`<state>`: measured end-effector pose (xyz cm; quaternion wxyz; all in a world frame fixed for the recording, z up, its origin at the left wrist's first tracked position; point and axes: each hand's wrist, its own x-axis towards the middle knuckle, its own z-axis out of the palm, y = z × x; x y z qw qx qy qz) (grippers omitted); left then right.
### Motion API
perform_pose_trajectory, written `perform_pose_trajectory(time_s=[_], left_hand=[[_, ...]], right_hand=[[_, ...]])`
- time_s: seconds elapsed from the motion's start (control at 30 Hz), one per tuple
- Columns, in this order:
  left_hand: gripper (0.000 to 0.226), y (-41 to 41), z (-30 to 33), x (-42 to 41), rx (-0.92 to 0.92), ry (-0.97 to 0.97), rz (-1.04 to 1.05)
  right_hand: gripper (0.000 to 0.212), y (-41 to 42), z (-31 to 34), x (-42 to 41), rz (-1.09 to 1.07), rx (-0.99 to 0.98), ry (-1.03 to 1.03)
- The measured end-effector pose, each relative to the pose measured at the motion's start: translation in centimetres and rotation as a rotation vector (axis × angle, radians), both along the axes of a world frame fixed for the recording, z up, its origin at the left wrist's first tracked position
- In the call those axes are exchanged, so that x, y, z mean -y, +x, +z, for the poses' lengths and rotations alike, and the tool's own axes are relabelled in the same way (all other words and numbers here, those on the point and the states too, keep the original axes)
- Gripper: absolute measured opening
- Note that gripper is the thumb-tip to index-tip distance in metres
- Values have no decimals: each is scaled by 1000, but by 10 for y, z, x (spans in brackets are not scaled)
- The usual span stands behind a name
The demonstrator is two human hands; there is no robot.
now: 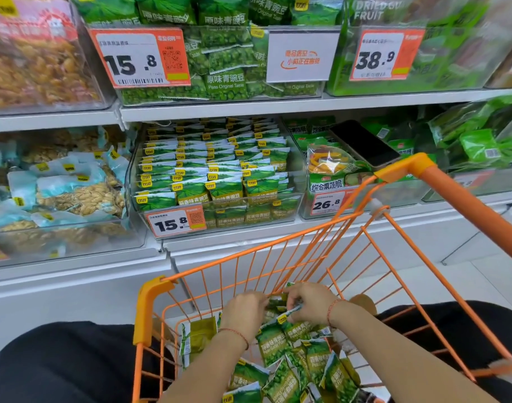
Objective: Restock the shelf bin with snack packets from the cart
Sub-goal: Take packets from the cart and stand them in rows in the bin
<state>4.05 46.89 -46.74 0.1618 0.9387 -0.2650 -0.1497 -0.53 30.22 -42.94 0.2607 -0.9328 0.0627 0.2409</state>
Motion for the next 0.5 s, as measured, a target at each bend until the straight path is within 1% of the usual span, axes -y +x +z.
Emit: perform_pose_trajectory(time_s=[0.1,0.2,0.3,0.37,0.43,0.5], left_hand=[[22,5,1,-8,-37,-138,79],[19,4,1,-7,-82,-201,91],[17,3,3,-4,-212,-303,110],[18,3,5,-4,-268,-326,122],[17,3,10,-3,-335,-385,179],[15,2,17,-1,-486,-475,263]], right_hand=[[22,3,5,6,-78,30,50],[18,4,11,7,-115,60,109],[10,6,13,5,-126,79,186],[10,7,14,3,-140,62,221],[12,7,16,4,-163,37,252],[11,5,20,6,-189,2,314]])
